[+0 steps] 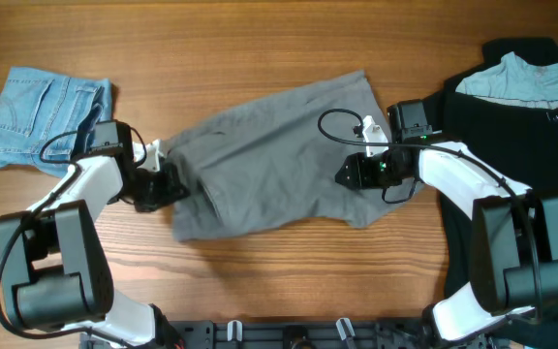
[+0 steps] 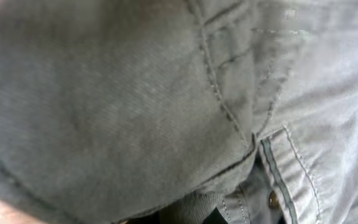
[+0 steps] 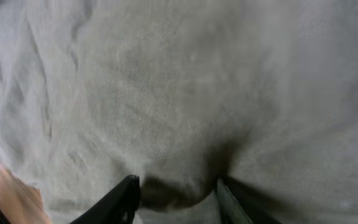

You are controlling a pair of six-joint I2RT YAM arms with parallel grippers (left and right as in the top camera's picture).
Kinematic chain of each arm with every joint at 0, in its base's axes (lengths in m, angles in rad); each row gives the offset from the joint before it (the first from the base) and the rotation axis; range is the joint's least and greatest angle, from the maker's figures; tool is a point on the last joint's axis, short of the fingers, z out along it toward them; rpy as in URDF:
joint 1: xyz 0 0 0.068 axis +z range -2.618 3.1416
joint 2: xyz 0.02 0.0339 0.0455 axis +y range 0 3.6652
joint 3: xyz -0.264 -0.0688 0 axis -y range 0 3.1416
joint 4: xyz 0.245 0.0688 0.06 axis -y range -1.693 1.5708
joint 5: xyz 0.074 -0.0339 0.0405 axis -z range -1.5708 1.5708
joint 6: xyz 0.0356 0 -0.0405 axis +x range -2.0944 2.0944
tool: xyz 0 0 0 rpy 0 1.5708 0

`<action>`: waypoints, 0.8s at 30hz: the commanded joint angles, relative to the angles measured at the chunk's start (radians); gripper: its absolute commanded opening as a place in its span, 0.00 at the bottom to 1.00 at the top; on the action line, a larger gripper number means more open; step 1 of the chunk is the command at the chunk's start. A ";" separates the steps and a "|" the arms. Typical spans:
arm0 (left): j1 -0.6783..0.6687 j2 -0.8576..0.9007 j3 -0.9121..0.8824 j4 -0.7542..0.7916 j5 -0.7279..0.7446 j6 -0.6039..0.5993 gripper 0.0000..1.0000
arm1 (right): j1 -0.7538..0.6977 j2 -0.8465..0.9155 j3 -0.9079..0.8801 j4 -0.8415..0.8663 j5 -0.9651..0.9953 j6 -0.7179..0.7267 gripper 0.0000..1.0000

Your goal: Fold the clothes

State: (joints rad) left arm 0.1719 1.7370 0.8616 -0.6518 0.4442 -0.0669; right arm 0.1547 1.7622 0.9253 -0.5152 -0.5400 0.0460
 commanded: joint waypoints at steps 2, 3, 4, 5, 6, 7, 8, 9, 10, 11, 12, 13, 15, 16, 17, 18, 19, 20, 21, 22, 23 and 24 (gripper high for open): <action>0.073 -0.074 0.175 -0.323 -0.317 -0.019 0.04 | 0.006 0.015 0.004 -0.021 -0.031 -0.019 0.43; 0.080 -0.097 0.253 -0.400 -0.359 -0.019 0.04 | 0.006 0.014 0.004 -0.026 -0.039 -0.018 0.42; 0.081 -0.116 0.330 -0.462 -0.384 -0.019 0.04 | 0.006 0.013 0.004 -0.027 -0.061 -0.018 0.43; 0.080 -0.133 0.418 -0.512 -0.381 -0.019 0.04 | 0.006 0.012 0.004 -0.024 -0.079 -0.018 0.43; 0.059 -0.145 0.495 -0.533 -0.362 -0.020 0.04 | 0.006 0.012 0.004 -0.017 -0.118 -0.016 0.46; 0.049 -0.145 0.494 -0.530 -0.362 -0.020 0.04 | 0.006 0.012 0.004 -0.017 -0.124 -0.017 0.48; 0.040 -0.142 0.494 -0.533 -0.363 -0.020 0.04 | 0.006 0.012 0.004 -0.017 -0.123 -0.017 0.50; 0.027 -0.133 0.494 -0.540 -0.363 -0.019 0.04 | 0.006 0.012 0.004 -0.017 -0.122 -0.017 0.51; 0.019 -0.126 0.492 -0.542 -0.364 -0.019 0.04 | 0.006 0.012 0.004 -0.019 -0.123 -0.016 0.51; 0.018 -0.123 0.492 -0.542 -0.364 -0.019 0.04 | 0.006 0.013 0.004 -0.021 -0.123 -0.014 0.51; 0.018 -0.120 0.492 -0.541 -0.364 -0.019 0.04 | 0.006 0.013 0.004 -0.024 -0.119 0.003 0.51; 0.018 -0.119 0.492 -0.539 -0.364 -0.019 0.04 | 0.006 0.013 0.004 -0.029 -0.100 0.034 0.50; 0.018 -0.119 0.492 -0.537 -0.364 -0.019 0.04 | 0.006 0.013 0.003 -0.036 -0.060 0.055 0.36; 0.016 -0.119 0.492 -0.536 -0.344 -0.019 0.04 | 0.006 0.013 0.003 -0.036 -0.059 0.051 0.35; 0.010 -0.119 0.493 -0.537 -0.305 -0.018 0.04 | 0.006 0.013 0.004 -0.040 -0.060 0.025 0.45; -0.006 -0.122 0.498 -0.546 -0.301 -0.013 0.04 | 0.003 0.012 0.005 -0.039 -0.064 0.012 0.52; -0.018 -0.125 0.519 -0.570 -0.307 -0.007 0.04 | -0.004 0.006 0.009 -0.043 -0.066 0.009 0.52; -0.027 -0.126 0.562 -0.607 -0.328 -0.007 0.04 | -0.014 -0.010 0.017 -0.051 -0.066 0.008 0.52; -0.031 -0.127 0.639 -0.670 -0.375 -0.007 0.04 | -0.031 -0.038 0.028 -0.060 -0.066 0.010 0.52; -0.032 -0.127 0.710 -0.718 -0.406 -0.007 0.04 | -0.045 -0.061 0.038 -0.064 -0.066 0.010 0.55; -0.033 -0.127 0.769 -0.748 -0.413 -0.007 0.04 | -0.058 -0.083 0.046 -0.068 -0.066 0.010 0.58; -0.040 -0.127 0.854 -0.782 -0.412 -0.007 0.04 | -0.072 -0.111 0.053 -0.068 -0.066 0.011 0.59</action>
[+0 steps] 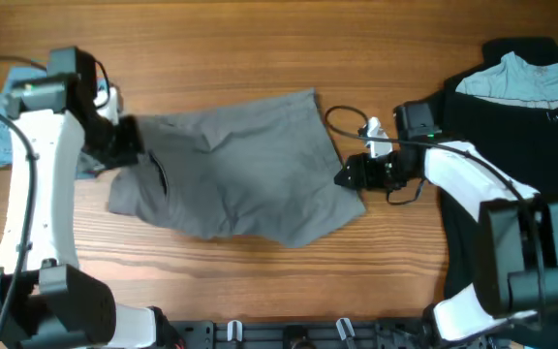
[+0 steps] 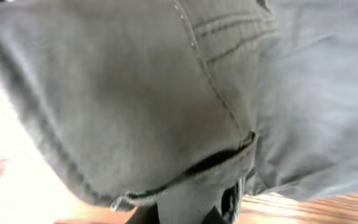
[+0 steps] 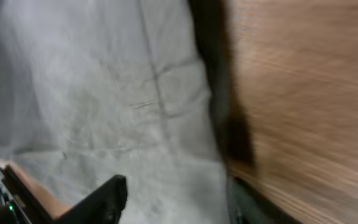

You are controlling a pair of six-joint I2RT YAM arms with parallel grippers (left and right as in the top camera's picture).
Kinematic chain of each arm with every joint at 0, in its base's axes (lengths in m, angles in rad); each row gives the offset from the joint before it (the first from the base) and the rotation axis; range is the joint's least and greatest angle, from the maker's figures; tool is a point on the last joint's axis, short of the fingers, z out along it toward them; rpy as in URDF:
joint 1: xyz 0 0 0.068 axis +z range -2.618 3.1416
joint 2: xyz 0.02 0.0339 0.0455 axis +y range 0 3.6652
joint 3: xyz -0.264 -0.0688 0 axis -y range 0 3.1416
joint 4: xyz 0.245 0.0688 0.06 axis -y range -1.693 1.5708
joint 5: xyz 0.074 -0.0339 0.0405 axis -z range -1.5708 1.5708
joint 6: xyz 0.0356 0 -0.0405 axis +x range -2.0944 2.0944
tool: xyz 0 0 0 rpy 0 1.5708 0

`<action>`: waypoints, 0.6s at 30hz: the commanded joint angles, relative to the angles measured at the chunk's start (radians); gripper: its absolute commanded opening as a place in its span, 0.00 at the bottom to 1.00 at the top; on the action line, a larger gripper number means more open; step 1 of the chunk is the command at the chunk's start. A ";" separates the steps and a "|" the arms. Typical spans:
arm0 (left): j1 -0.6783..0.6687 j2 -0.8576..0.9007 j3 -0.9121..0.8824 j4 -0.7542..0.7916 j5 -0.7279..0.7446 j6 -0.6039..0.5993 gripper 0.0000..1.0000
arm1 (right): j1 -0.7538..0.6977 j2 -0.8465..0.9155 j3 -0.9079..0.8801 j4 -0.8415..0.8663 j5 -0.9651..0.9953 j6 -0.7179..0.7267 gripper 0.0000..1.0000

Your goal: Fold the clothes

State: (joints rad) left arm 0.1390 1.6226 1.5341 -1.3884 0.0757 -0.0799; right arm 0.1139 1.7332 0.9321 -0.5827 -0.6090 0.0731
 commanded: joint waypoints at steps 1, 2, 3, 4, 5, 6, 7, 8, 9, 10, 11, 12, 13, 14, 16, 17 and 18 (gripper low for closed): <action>-0.023 -0.012 0.231 -0.060 -0.044 0.006 0.04 | -0.040 -0.097 0.046 0.003 0.008 -0.008 0.60; -0.048 -0.012 0.269 -0.064 -0.044 0.005 0.04 | -0.043 -0.101 0.046 0.002 0.022 0.010 0.60; -0.072 -0.012 0.277 -0.060 -0.044 0.005 0.04 | -0.045 -0.101 0.046 0.000 0.030 0.017 0.60; -0.097 -0.012 0.277 -0.055 -0.044 0.005 0.04 | -0.045 -0.101 0.046 -0.005 0.034 0.016 0.60; -0.126 -0.004 0.277 -0.056 -0.043 0.005 0.04 | -0.045 -0.101 0.046 -0.006 0.034 0.016 0.60; -0.172 0.010 0.276 -0.053 -0.044 -0.004 0.04 | -0.045 -0.101 0.046 -0.007 0.034 0.016 0.60; -0.230 0.036 0.276 -0.033 -0.043 -0.024 0.04 | -0.045 -0.101 0.046 -0.006 0.034 0.016 0.60; -0.284 0.072 0.276 -0.013 -0.043 -0.059 0.04 | -0.045 -0.101 0.046 -0.006 0.034 0.016 0.60; -0.344 0.121 0.276 0.007 -0.039 -0.094 0.04 | -0.045 -0.101 0.046 -0.006 0.034 0.016 0.60; -0.379 0.151 0.276 0.014 -0.039 -0.113 0.04 | -0.045 -0.101 0.046 -0.006 0.034 0.015 0.60; -0.411 0.179 0.276 0.024 -0.035 -0.125 0.04 | -0.045 -0.101 0.046 -0.006 0.034 0.015 0.60; -0.457 0.221 0.276 0.041 -0.027 -0.164 0.04 | -0.045 -0.101 0.046 -0.006 0.034 0.014 0.61; -0.505 0.269 0.276 0.060 -0.014 -0.218 0.04 | -0.045 -0.101 0.046 -0.006 0.034 0.012 0.61; -0.531 0.294 0.276 0.070 -0.014 -0.261 0.04 | -0.045 -0.101 0.046 -0.006 0.034 0.012 0.61; -0.600 0.363 0.276 0.108 -0.014 -0.336 0.04 | -0.045 -0.101 0.046 -0.005 0.034 0.012 0.62; -0.639 0.407 0.276 0.138 -0.014 -0.356 0.04 | -0.045 -0.101 0.046 -0.006 0.034 0.012 0.63; -0.676 0.452 0.276 0.169 -0.013 -0.393 0.04 | -0.045 -0.101 0.046 -0.006 0.034 0.012 0.63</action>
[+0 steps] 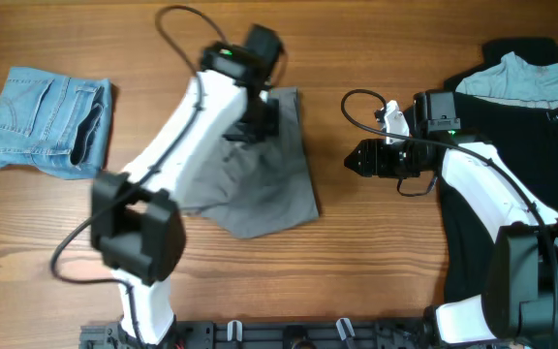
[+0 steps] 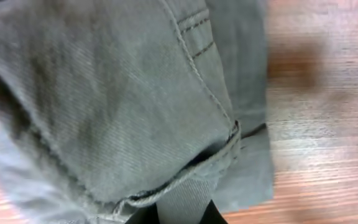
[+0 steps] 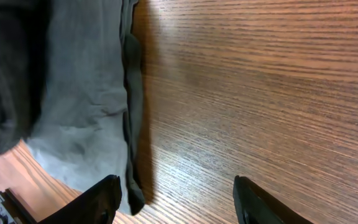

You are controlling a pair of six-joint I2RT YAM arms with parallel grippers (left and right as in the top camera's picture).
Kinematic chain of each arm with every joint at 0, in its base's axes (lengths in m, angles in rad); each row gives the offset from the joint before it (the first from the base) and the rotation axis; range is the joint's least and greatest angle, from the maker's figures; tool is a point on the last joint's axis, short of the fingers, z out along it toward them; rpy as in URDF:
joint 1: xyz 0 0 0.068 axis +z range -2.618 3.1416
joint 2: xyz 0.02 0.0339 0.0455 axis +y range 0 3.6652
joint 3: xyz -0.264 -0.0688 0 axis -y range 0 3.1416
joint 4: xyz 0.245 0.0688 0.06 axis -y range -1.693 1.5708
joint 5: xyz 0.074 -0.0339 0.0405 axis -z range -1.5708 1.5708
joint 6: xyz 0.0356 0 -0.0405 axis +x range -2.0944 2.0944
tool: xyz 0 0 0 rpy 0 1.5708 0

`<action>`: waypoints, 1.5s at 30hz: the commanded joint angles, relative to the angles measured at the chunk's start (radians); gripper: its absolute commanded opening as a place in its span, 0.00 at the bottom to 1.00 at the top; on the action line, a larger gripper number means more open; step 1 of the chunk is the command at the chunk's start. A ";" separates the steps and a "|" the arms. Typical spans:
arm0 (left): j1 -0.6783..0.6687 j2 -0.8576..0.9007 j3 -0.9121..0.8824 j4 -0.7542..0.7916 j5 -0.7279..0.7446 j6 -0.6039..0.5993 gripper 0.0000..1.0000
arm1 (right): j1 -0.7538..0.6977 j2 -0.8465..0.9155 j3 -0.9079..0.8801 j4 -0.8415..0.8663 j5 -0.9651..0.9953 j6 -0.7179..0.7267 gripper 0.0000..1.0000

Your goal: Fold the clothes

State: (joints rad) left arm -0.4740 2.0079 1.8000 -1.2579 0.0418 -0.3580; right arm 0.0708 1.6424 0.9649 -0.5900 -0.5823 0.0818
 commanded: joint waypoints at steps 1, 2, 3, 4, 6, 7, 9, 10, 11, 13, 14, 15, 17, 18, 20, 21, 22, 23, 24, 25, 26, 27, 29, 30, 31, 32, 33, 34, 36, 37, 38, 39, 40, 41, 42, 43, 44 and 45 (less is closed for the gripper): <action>-0.098 0.110 0.010 0.066 0.020 -0.122 0.04 | -0.002 -0.011 0.013 0.002 0.007 -0.001 0.64; -0.109 0.126 0.010 0.075 0.020 -0.128 0.05 | -0.002 -0.011 0.013 0.001 0.007 -0.001 0.64; -0.121 0.146 0.010 0.087 0.020 -0.156 0.14 | -0.002 -0.011 0.013 0.002 0.007 -0.001 0.64; -0.129 0.161 0.010 0.097 0.020 -0.176 0.25 | -0.002 -0.011 0.013 0.002 0.007 -0.001 0.65; -0.140 0.186 0.010 0.121 0.020 -0.175 0.58 | -0.002 -0.011 0.013 0.002 0.008 -0.002 0.65; -0.142 0.192 0.010 0.136 0.020 -0.174 0.69 | -0.002 -0.011 0.013 0.002 0.008 -0.002 0.65; -0.135 0.182 0.024 0.132 0.030 -0.168 0.75 | -0.002 -0.011 0.013 -0.002 0.011 -0.003 0.66; -0.126 0.170 0.048 0.106 0.055 -0.137 0.82 | -0.002 -0.011 0.013 -0.006 0.011 -0.003 0.65; -0.116 0.156 0.076 0.072 0.071 -0.109 0.88 | -0.002 -0.011 0.013 -0.006 0.011 -0.003 0.65; -0.077 0.104 0.179 -0.058 0.068 -0.033 1.00 | -0.002 -0.011 0.013 -0.011 0.053 -0.004 0.65; -0.051 0.072 0.238 -0.122 0.059 0.001 1.00 | -0.002 -0.011 0.013 -0.015 0.069 -0.006 0.65; -0.030 0.047 0.277 -0.159 0.039 0.018 1.00 | -0.002 -0.011 0.013 -0.017 0.066 -0.017 0.65; 0.021 -0.019 0.309 -0.199 -0.040 0.018 1.00 | 0.005 -0.011 0.013 -0.018 -0.004 -0.099 0.64; 0.050 -0.045 0.309 -0.210 -0.069 0.030 1.00 | 0.015 -0.011 0.013 -0.016 -0.074 -0.152 0.62; 0.111 -0.063 0.309 -0.236 -0.069 0.088 0.84 | 0.050 -0.012 0.013 0.002 -0.178 -0.216 0.56; 0.143 -0.061 0.305 -0.253 -0.069 0.099 0.42 | 0.082 -0.014 0.013 0.018 -0.202 -0.239 0.54; 0.171 -0.051 0.288 -0.257 -0.066 0.118 0.12 | 0.127 -0.014 0.013 0.044 -0.204 -0.260 0.52; 0.201 -0.038 0.247 -0.253 -0.065 0.138 0.04 | 0.181 -0.014 0.013 0.069 -0.199 -0.286 0.44; 0.229 -0.029 0.162 -0.221 -0.045 0.172 0.04 | 0.253 -0.013 0.013 0.104 -0.158 -0.299 0.34; 0.249 -0.028 0.026 -0.154 0.022 0.198 0.04 | 0.319 -0.011 0.012 0.135 -0.067 -0.293 0.29; 0.258 -0.028 -0.112 -0.074 0.084 0.198 0.04 | 0.373 -0.001 0.009 0.159 0.021 -0.289 0.30; 0.261 -0.028 -0.171 -0.034 0.105 0.198 0.04 | 0.396 0.012 0.009 0.161 0.054 -0.293 0.33; 0.260 -0.028 -0.300 0.060 0.153 0.200 0.04 | 0.426 0.068 0.009 0.151 0.117 -0.291 0.37; 0.260 -0.028 -0.379 0.125 0.187 0.203 0.04 | 0.428 0.100 0.009 0.133 0.157 -0.287 0.37; 0.260 -0.028 -0.433 0.171 0.210 0.202 0.04 | 0.423 0.128 0.009 0.106 0.212 -0.259 0.32; 0.260 -0.028 -0.484 0.216 0.217 0.201 0.05 | 0.418 0.147 0.009 0.087 0.254 -0.212 0.27; 0.260 -0.028 -0.536 0.263 0.209 0.202 0.09 | 0.404 0.170 0.009 0.060 0.307 -0.138 0.24; 0.261 -0.028 -0.578 0.298 0.194 0.201 0.12 | 0.386 0.182 0.009 0.035 0.353 -0.059 0.21; 0.260 -0.028 -0.625 0.323 0.126 0.202 0.12 | 0.355 0.175 0.010 -0.005 0.396 0.061 0.19; 0.260 -0.028 -0.624 0.320 0.090 0.202 0.14 | 0.341 0.161 0.016 -0.011 0.394 0.061 0.18; 0.261 -0.033 -0.610 0.320 0.052 0.202 0.17 | 0.327 0.121 0.048 -0.012 0.373 -0.018 0.19; 0.260 -0.033 -0.590 0.319 0.042 0.203 0.18 | 0.327 0.085 0.079 -0.005 0.360 -0.074 0.19; 0.261 -0.033 -0.570 0.314 0.042 0.203 0.18 | 0.327 0.051 0.107 0.008 0.356 -0.110 0.19; 0.260 -0.033 -0.536 0.301 0.042 0.203 0.18 | 0.327 0.002 0.146 0.048 0.354 -0.139 0.20; 0.260 -0.033 -0.506 0.291 0.042 0.202 0.18 | 0.327 -0.040 0.175 0.119 0.354 -0.138 0.20; 0.260 -0.033 -0.475 0.276 0.043 0.202 0.18 | 0.327 -0.064 0.186 0.189 0.348 -0.132 0.23; 0.260 -0.033 -0.449 0.265 0.043 0.201 0.18 | 0.327 -0.079 0.187 0.261 0.341 -0.131 0.24; 0.260 -0.034 -0.425 0.252 0.046 0.201 0.18 | 0.327 -0.080 0.187 0.336 0.327 -0.126 0.24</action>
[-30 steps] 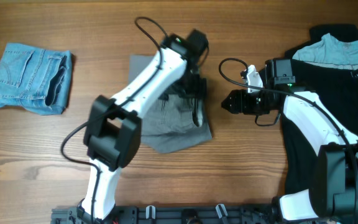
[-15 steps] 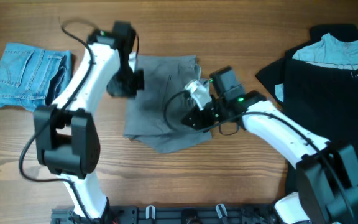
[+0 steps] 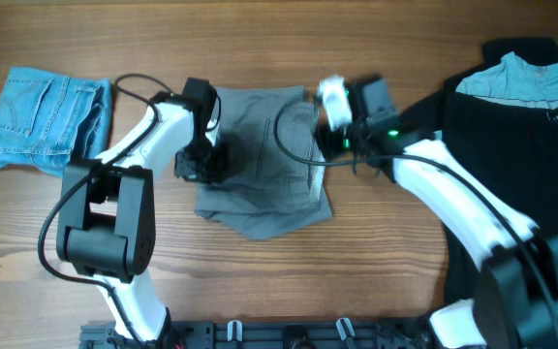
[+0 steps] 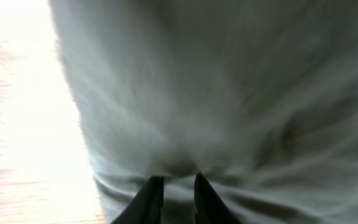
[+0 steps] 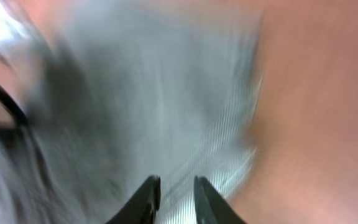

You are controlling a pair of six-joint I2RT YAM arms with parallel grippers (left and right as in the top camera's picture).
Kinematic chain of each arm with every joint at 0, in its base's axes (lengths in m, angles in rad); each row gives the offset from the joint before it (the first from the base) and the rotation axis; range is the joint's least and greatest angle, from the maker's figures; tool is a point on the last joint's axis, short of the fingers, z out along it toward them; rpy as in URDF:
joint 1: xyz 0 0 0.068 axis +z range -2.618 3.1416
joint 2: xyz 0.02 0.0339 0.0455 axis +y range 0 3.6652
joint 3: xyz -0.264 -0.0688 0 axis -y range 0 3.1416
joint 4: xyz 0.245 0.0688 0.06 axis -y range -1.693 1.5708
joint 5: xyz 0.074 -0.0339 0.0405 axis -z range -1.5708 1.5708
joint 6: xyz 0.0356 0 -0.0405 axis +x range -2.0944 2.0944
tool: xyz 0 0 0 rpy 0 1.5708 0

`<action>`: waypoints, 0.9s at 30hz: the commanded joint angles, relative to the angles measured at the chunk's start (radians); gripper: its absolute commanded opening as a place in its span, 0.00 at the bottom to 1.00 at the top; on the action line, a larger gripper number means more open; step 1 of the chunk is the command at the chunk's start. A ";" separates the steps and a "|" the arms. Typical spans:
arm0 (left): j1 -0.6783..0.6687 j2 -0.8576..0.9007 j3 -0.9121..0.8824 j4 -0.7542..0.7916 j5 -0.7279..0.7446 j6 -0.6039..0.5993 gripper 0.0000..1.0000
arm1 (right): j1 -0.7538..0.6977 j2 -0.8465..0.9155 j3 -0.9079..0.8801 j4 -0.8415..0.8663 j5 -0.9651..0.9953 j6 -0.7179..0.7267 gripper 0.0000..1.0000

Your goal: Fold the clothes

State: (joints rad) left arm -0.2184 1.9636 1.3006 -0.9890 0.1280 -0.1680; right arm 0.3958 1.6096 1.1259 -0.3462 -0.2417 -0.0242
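Observation:
The grey shorts (image 3: 264,165) lie folded into a compact block at the table's middle. My left gripper (image 3: 204,163) is at their left edge. In the left wrist view, that gripper (image 4: 178,180) has its fingers drawn nearly together, tips pressed against the plain grey cloth (image 4: 229,74). My right gripper (image 3: 324,118) is over the shorts' top right corner. The blurred right wrist view shows that gripper (image 5: 174,183) with its fingers close together above the grey cloth (image 5: 135,93), nothing visibly between them.
Folded blue jeans (image 3: 42,121) lie at the far left. A black garment (image 3: 550,145) with a light blue shirt (image 3: 526,78) on top covers the right side. Bare wooden table (image 3: 279,39) surrounds the shorts.
My left gripper let go of the waistband and moved from the shorts' top right to their left edge. My right gripper went from open beside the shorts to shut at their top right corner.
Both grippers first held the shorts spread out between them. Then the left had lifted its end to the left and the right stood open by the cloth. Then the left had carried the waistband across, doubling the shorts. Now both grippers are shut at the folded block.

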 commanded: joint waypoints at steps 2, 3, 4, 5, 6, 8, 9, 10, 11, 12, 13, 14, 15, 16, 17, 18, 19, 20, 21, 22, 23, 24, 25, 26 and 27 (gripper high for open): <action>0.006 0.010 0.116 -0.032 0.012 0.012 0.27 | 0.002 -0.010 0.026 0.146 -0.022 0.034 0.24; 0.008 0.008 0.132 -0.040 0.035 0.012 0.32 | 0.002 0.024 0.026 0.153 -0.029 0.035 0.25; 0.008 0.007 0.148 -0.051 0.044 0.011 0.35 | 0.002 0.063 0.026 0.156 -0.029 0.036 0.25; 0.008 0.007 0.170 -0.073 0.047 0.010 0.36 | 0.002 0.127 0.026 0.160 -0.029 0.065 0.25; 0.008 0.007 0.190 -0.100 0.047 0.005 0.36 | 0.002 0.181 0.026 0.163 -0.033 0.113 0.25; 0.008 0.005 0.232 -0.185 0.047 0.004 0.33 | -0.004 0.293 0.026 0.175 -0.126 0.196 0.25; 0.008 0.002 0.253 -0.240 0.048 0.004 0.32 | -0.013 0.338 0.026 0.179 -0.190 0.278 0.25; 0.007 -0.002 0.265 -0.286 0.061 0.004 0.33 | -0.022 0.360 0.026 0.176 -0.214 0.338 0.24; 0.007 -0.009 0.268 -0.316 0.080 0.004 0.37 | -0.032 0.375 0.026 0.166 -0.229 0.390 0.21; 0.007 -0.016 0.268 -0.348 0.103 0.004 0.38 | -0.046 0.380 0.026 0.145 -0.229 0.449 0.20; 0.007 -0.019 0.268 -0.371 0.120 0.004 0.38 | -0.062 0.380 0.026 0.120 -0.209 0.495 0.18; 0.006 -0.019 0.268 -0.386 0.132 0.004 0.38 | -0.076 0.372 0.026 0.096 -0.182 0.525 0.17; 0.006 -0.019 0.266 -0.388 0.147 0.004 0.38 | -0.093 0.364 0.026 0.067 -0.147 0.550 0.16; 0.002 -0.019 0.259 -0.375 0.170 0.003 0.39 | -0.109 0.352 0.026 0.020 -0.098 0.592 0.16; -0.004 -0.019 0.251 -0.359 0.183 0.004 0.41 | -0.122 0.340 0.026 -0.036 -0.042 0.652 0.16; -0.017 -0.019 0.229 -0.316 0.189 0.003 0.44 | -0.138 0.326 0.026 -0.090 -0.003 0.695 0.16; -0.024 -0.019 0.217 -0.297 0.194 0.002 0.47 | -0.149 0.315 0.026 -0.113 0.003 0.697 0.16; -0.038 -0.019 0.193 -0.274 0.201 -0.010 0.46 | -0.163 0.299 0.026 -0.137 0.002 0.682 0.16; -0.055 -0.019 0.164 -0.270 0.201 -0.029 0.37 | -0.176 0.272 0.026 -0.159 0.004 0.646 0.17; -0.068 -0.019 0.144 -0.270 0.201 -0.031 0.32 | -0.187 0.244 0.026 -0.174 0.010 0.617 0.18; -0.085 -0.019 0.116 -0.269 0.197 -0.031 0.27 | -0.196 0.212 0.026 -0.183 0.012 0.583 0.20; -0.098 -0.019 0.086 -0.256 0.179 -0.039 0.20 | -0.202 0.178 0.026 -0.186 0.013 0.539 0.22; -0.106 -0.019 0.061 -0.237 0.138 -0.067 0.14 | -0.206 0.141 0.026 -0.187 0.015 0.505 0.23; -0.114 -0.019 0.013 -0.196 0.053 -0.133 0.07 | -0.206 0.105 0.026 -0.189 0.018 0.477 0.25; -0.115 -0.019 -0.077 -0.108 -0.006 -0.220 0.04 | -0.206 0.038 0.026 -0.192 0.023 0.436 0.26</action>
State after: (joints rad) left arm -0.3305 1.9591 1.3499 -1.1954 0.2611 -0.2310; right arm 0.1898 1.7596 1.1526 -0.5350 -0.2497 0.5156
